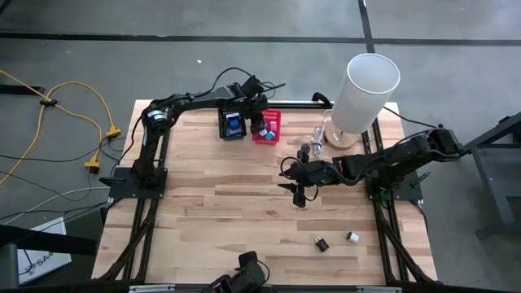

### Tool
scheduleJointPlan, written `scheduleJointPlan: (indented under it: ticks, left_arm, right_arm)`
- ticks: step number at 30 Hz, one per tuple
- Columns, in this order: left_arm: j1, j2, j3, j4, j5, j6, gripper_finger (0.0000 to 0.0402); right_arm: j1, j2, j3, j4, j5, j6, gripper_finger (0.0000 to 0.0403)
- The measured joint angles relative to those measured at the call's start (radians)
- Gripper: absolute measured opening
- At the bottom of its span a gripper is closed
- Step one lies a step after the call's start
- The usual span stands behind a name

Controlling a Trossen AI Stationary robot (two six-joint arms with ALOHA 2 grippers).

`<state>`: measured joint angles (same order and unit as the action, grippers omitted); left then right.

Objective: Pick & Place Office items
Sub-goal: Put the white charger adapter into the red basket

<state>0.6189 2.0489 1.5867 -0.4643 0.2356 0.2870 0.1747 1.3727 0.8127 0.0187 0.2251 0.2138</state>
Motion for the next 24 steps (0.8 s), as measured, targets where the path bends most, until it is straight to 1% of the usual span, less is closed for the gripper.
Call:
scheduleJointPlan:
  ticks: [8,11,18,24]
  left_arm:
    - [0.005,-0.097,0.003,-0.018,0.059,0.048,0.0168]
    - [0.000,-0.132,0.003,-0.055,0.092,0.053,0.0167]
    - [-0.014,-0.189,-0.004,-0.177,0.107,0.045,0.0167]
    - [-0.033,-0.197,-0.008,-0.263,0.135,0.010,0.0167]
  right_arm:
    - [0.000,0.000,0.000,0.000,0.000,0.000,0.0159]
    - [0.000,0.000,0.000,0.000,0.000,0.000,0.0159]
    - [0.000,0.000,0.000,0.000,0.000,0.000,0.0159]
    - [0.000,0.000,0.000,0.000,0.000,0.000,0.0159]
